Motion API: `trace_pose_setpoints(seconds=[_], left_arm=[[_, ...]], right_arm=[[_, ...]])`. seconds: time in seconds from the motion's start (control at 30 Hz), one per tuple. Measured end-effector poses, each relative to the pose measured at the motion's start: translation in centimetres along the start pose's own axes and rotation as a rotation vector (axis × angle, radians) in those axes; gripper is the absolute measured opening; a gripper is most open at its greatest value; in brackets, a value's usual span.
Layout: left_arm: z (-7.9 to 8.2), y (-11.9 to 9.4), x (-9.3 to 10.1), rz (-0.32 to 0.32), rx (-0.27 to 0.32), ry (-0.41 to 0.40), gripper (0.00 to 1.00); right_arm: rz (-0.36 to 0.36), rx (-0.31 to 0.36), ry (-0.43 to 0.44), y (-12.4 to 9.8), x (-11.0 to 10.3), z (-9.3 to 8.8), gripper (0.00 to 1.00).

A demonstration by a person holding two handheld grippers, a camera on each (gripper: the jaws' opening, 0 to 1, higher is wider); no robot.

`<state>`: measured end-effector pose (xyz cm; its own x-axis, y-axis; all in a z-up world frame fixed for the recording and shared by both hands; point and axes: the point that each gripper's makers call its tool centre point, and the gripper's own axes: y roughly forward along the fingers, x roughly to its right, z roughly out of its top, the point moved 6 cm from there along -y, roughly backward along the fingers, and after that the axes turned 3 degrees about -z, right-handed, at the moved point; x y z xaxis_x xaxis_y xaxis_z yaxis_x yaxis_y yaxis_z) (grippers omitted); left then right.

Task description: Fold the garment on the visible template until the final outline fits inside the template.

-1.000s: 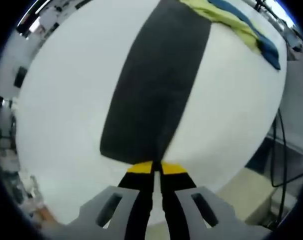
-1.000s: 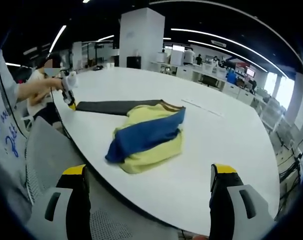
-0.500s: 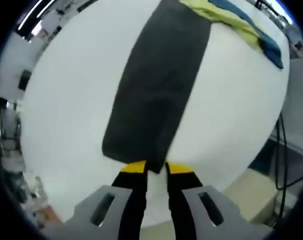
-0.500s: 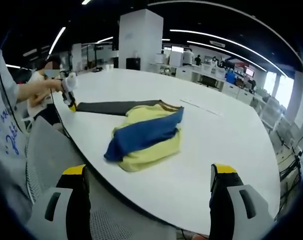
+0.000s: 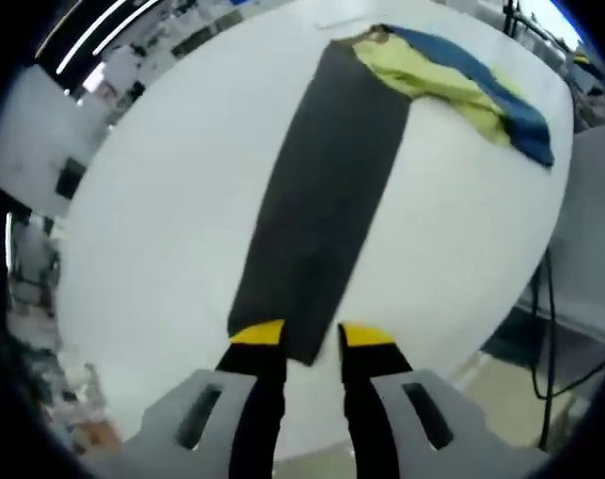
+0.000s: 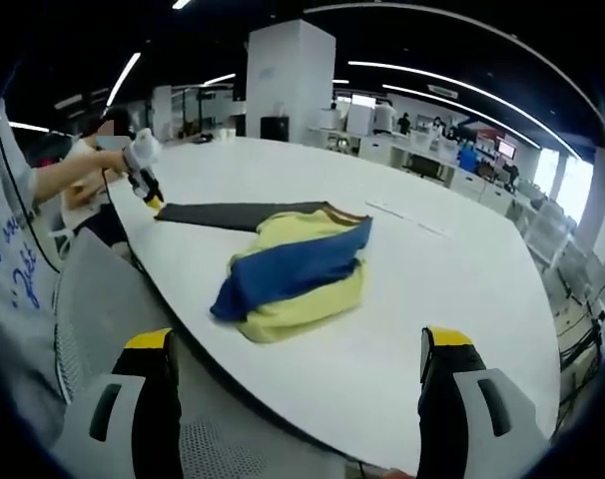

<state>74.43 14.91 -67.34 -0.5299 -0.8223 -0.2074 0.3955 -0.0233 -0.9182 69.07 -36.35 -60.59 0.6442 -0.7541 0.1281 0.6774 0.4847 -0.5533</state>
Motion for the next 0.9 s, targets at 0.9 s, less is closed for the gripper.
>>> trace_pose_setpoints(seconds=[0.9], left_arm=[[8.5, -8.0, 5.2, -0.044, 0.358, 0.153, 0.56]], right_arm=[[0.029, 0.012, -0.016, 0.2, 0.8, -0.1, 1.0]])
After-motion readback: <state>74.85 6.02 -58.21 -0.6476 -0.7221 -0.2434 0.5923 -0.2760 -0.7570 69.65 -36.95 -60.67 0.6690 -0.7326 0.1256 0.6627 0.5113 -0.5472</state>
